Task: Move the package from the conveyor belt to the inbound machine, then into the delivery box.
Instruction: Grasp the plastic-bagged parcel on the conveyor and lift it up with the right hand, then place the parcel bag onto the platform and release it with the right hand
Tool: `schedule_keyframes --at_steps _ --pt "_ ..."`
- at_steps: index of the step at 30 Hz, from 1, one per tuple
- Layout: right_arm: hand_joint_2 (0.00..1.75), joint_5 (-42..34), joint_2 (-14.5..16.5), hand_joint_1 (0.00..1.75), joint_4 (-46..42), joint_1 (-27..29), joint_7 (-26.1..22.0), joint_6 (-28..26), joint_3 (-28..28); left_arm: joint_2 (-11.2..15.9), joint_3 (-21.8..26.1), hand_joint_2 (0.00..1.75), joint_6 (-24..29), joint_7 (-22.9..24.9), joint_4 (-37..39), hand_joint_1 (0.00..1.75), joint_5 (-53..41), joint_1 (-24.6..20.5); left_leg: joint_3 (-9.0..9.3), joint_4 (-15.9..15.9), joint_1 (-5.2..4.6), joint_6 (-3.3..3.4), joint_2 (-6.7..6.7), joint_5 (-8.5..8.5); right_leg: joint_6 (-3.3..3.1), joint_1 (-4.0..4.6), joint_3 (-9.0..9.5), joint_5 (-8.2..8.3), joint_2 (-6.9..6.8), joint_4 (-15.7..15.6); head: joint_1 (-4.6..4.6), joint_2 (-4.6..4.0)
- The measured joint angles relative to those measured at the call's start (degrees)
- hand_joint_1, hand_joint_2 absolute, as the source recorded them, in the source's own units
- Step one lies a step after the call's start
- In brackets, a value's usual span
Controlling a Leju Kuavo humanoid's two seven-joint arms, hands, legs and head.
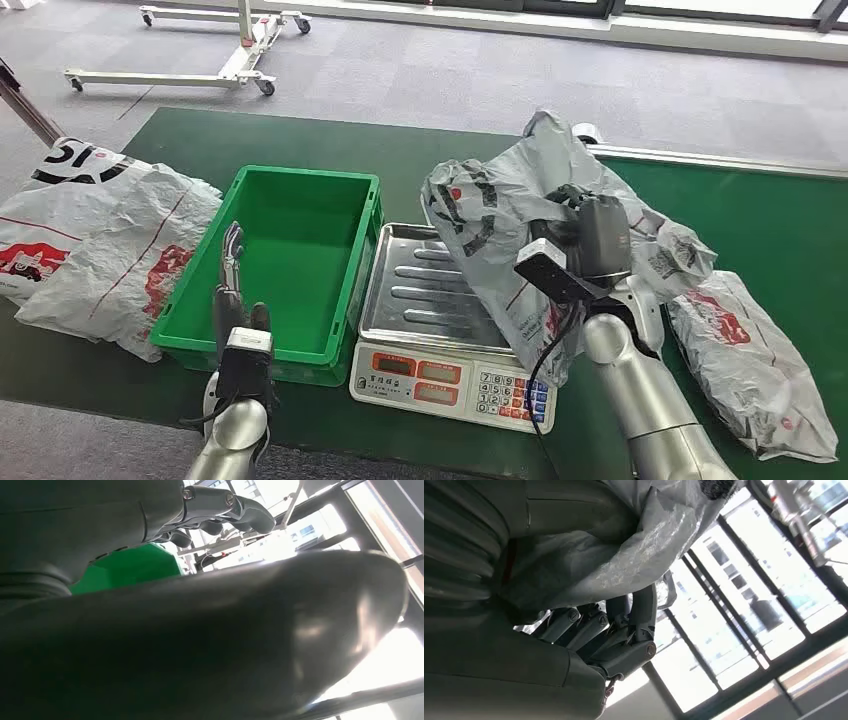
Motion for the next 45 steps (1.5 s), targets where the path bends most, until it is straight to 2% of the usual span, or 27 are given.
schedule_keyframes --at_steps 7,17,21,23,25,27,31,33,45 --pt "1.75 -1.7 3.6 1.75 8.4 -2.6 0.2 0.9 6.0 0.2 -0.3 0.00 0.7 0.0 1.0 0.00 0.4 -0.3 -0.05 0.0 0.01 -0.05 -0.11 0.07 -0.01 0.01 -0.04 -0.01 -0.10 0.0 0.00 0.00" --pt "1.75 -4.2 4.9 1.72 13.9 -2.8 -3.0 0.9 9.5 0.9 -0.3 0.00 0.6 0.0 1.2 0.00 0.1 0.9 -0.11 0.0 0.00 -0.05 -0.10 0.07 -0.01 0.00 -0.10 0.00 -0.09 0.0 -0.01 0.00" --pt "1.75 -4.2 5.3 0.00 14.5 -2.9 -3.0 2.6 10.6 1.1 -0.3 0.00 0.8 0.0 1.2 0.00 0.2 1.1 -0.11 0.0 0.01 -0.06 -0.09 0.07 -0.01 0.01 -0.11 0.00 -0.08 0.0 0.00 0.00" --pt "1.75 -4.0 5.4 0.00 14.5 -2.9 -2.4 4.0 11.9 1.2 -0.3 0.00 1.1 0.0 1.2 0.00 0.6 1.1 -0.10 0.0 0.01 -0.06 -0.07 0.08 -0.01 0.02 -0.12 0.00 -0.05 0.1 -0.01 0.00" --pt "0.87 -4.5 5.5 0.00 14.5 -2.9 -1.8 4.0 13.4 1.3 -0.3 0.00 1.5 0.0 1.2 0.00 0.9 1.1 -0.10 0.0 0.01 -0.07 -0.08 0.09 -0.02 0.01 -0.13 0.00 -0.06 0.1 -0.01 0.00" --pt "0.00 -8.6 5.5 0.00 14.3 -2.8 -2.3 3.9 14.1 1.4 -0.3 0.00 2.0 0.0 1.2 0.00 1.1 1.4 -0.11 0.0 0.01 -0.08 -0.10 0.09 -0.02 0.01 -0.14 0.00 -0.08 0.1 0.00 0.00" --pt "0.00 -26.4 4.2 0.00 11.9 -2.5 -4.2 11.8 11.7 1.8 -0.3 0.00 2.7 0.0 1.0 0.00 1.2 2.3 -0.14 0.0 -0.01 -0.07 -0.10 0.10 0.00 -0.02 -0.18 0.02 -0.08 0.1 0.01 0.00" --pt "0.00 -30.8 2.7 0.00 9.4 -2.4 -4.8 13.2 9.7 2.0 -0.3 0.00 2.8 0.0 0.9 0.00 1.4 2.6 -0.18 0.1 -0.02 -0.05 -0.16 0.11 0.02 -0.02 -0.18 0.03 -0.14 0.0 0.01 -0.01" --pt "0.00 -36.9 -5.3 0.00 -5.3 -1.1 -4.7 9.4 -0.5 2.3 -0.3 0.00 3.4 0.0 0.9 0.00 0.5 2.6 -0.20 0.1 -0.03 -0.04 -0.12 0.12 0.04 -0.03 -0.24 0.12 -0.10 0.0 -0.01 0.00"
